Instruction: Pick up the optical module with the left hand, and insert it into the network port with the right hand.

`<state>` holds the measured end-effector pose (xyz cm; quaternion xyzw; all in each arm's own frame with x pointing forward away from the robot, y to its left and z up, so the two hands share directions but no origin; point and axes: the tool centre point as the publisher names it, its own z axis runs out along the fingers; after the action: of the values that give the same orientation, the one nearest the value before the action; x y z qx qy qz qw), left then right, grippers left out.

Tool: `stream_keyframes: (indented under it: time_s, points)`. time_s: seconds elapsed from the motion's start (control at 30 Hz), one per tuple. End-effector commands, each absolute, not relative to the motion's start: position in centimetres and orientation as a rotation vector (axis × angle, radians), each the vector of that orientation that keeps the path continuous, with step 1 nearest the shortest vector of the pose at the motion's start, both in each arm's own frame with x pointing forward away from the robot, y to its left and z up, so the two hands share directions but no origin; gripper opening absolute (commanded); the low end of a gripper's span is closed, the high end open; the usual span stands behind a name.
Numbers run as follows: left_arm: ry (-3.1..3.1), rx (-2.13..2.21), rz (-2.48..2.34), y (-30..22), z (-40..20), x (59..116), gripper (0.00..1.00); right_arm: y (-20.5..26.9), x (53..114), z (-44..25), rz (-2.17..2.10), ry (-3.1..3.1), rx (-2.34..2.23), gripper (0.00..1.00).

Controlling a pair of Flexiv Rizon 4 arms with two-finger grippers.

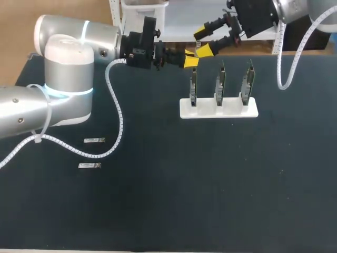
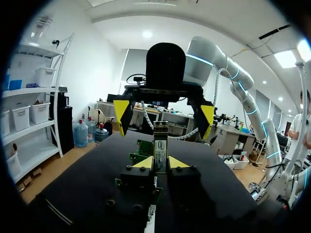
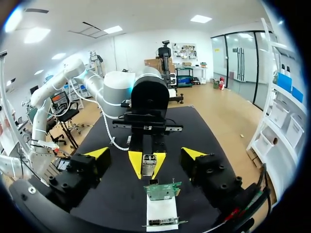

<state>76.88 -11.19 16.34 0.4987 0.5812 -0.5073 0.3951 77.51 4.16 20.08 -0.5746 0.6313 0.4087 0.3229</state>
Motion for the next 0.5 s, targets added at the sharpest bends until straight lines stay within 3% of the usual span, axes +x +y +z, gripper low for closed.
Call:
stream_keyframes:
  time_s: [0.03, 0.5]
  points:
    - [1.475, 1.264, -1.286, -11.16, 16.35, 76.87, 0.0, 4.25, 77.51, 20.04, 1.066, 1.659, -1.504, 0.0]
    - [1.475, 1.264, -1.286, -11.16, 16.35, 76.87, 0.0, 4.28, 77.59, 20.03, 1.044, 1.671, -1.492, 0.0]
